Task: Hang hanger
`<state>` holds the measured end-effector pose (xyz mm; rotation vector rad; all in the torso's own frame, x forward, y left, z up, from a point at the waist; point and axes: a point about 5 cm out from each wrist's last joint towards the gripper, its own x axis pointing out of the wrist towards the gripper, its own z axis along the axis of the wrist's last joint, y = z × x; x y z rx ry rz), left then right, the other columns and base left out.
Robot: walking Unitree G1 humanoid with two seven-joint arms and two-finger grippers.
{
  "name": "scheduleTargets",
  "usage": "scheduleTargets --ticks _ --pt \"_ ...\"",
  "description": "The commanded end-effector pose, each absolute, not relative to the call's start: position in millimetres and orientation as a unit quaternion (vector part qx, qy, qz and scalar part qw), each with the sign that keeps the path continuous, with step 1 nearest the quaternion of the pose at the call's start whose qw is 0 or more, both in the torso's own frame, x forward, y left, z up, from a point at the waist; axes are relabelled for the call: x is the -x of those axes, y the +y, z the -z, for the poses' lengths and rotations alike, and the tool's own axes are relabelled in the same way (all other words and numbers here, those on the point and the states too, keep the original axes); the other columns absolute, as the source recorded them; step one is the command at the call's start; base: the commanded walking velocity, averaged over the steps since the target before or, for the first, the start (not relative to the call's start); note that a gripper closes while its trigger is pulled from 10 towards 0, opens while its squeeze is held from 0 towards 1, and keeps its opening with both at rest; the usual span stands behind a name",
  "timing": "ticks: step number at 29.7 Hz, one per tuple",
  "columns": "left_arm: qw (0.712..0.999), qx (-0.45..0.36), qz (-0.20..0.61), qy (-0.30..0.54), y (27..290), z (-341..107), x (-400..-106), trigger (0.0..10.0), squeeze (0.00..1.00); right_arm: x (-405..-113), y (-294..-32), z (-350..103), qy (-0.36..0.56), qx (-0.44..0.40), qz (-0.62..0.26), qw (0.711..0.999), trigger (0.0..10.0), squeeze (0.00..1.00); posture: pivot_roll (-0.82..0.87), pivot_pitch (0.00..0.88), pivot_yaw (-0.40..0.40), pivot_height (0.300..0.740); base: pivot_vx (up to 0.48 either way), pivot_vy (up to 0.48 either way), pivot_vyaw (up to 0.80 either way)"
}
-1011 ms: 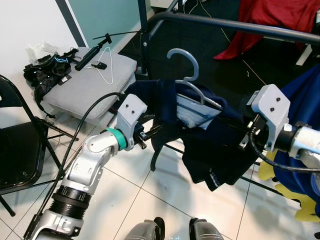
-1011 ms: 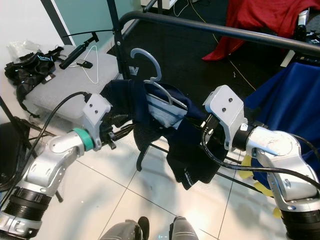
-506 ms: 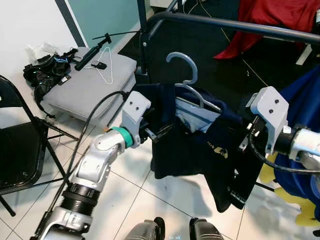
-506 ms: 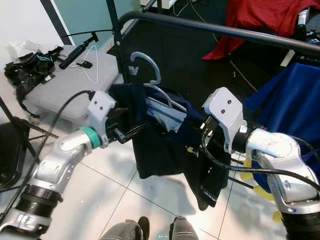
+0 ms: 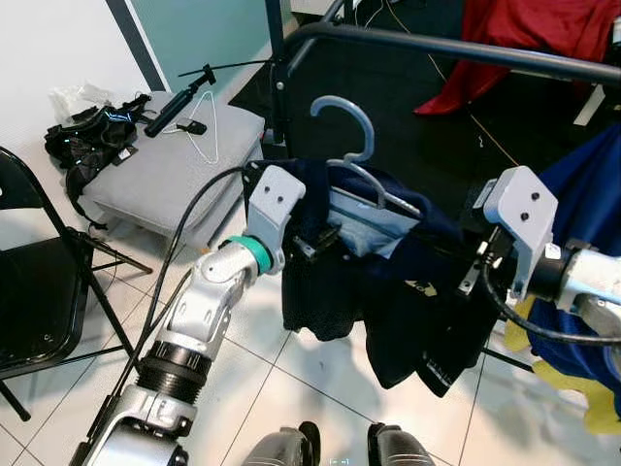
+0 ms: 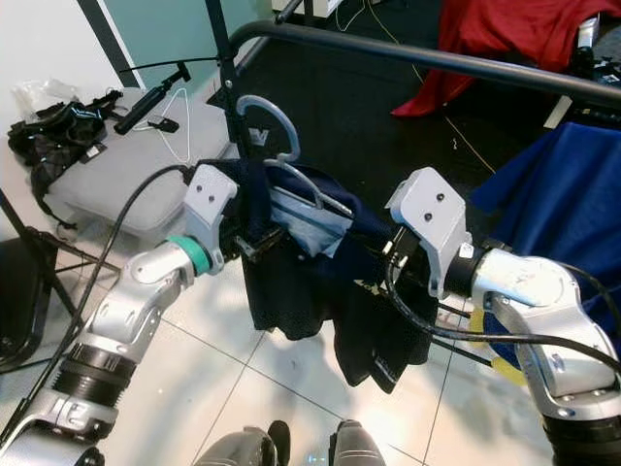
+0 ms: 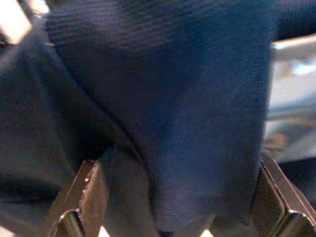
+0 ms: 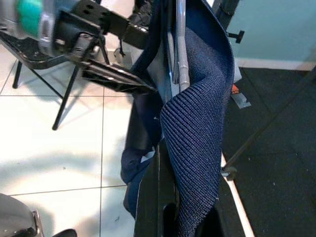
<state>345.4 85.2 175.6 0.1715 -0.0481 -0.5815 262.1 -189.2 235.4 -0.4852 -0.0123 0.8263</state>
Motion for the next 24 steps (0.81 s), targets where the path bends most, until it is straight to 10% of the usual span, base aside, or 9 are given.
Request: scheduleTargets --ticks 1,4,5,6,8,24 --pt "0.961 -0.084 0.263 -0.015 92 -170 -348 10.0 0.0 -257 -181 -241 -0.024 0.231 -0.419 0.878 10.0 0.0 -0.16 0.105 0.193 0.74 0.0 0.0 0.0" --pt "0.965 -0.082 0.247 -0.011 94 -169 -350 10.0 0.0 -254 -178 -243 -0.026 0.231 -0.427 0.874 10.0 0.0 -0.16 0.105 0.193 0.74 0.0 0.0 0.0" --pt "0.97 -0.085 0.229 -0.01 96 -169 -353 6.3 0.0 -252 -176 -244 -0.029 0.23 -0.436 0.87 10.0 0.0 -0.16 0.104 0.192 0.74 0.0 0.0 0.0" --pt "0.97 -0.085 0.229 -0.01 96 -169 -353 6.3 0.0 -252 -176 -244 -0.029 0.23 -0.436 0.87 10.0 0.0 -0.16 0.104 0.192 0.74 0.0 0.0 0.0" --pt "0.977 -0.087 0.196 -0.006 99 -168 -359 0.0 0.0 -249 -173 -246 -0.031 0.23 -0.447 0.864 10.0 0.0 -0.17 0.104 0.193 0.74 0.0 0.0 0.0" --pt "0.968 -0.062 0.241 -0.034 109 -184 -348 0.0 0.0 -263 -222 -185 0.119 0.353 -0.353 0.858 10.0 0.0 -0.15 0.11 0.195 0.74 0.0 0.0 0.0"
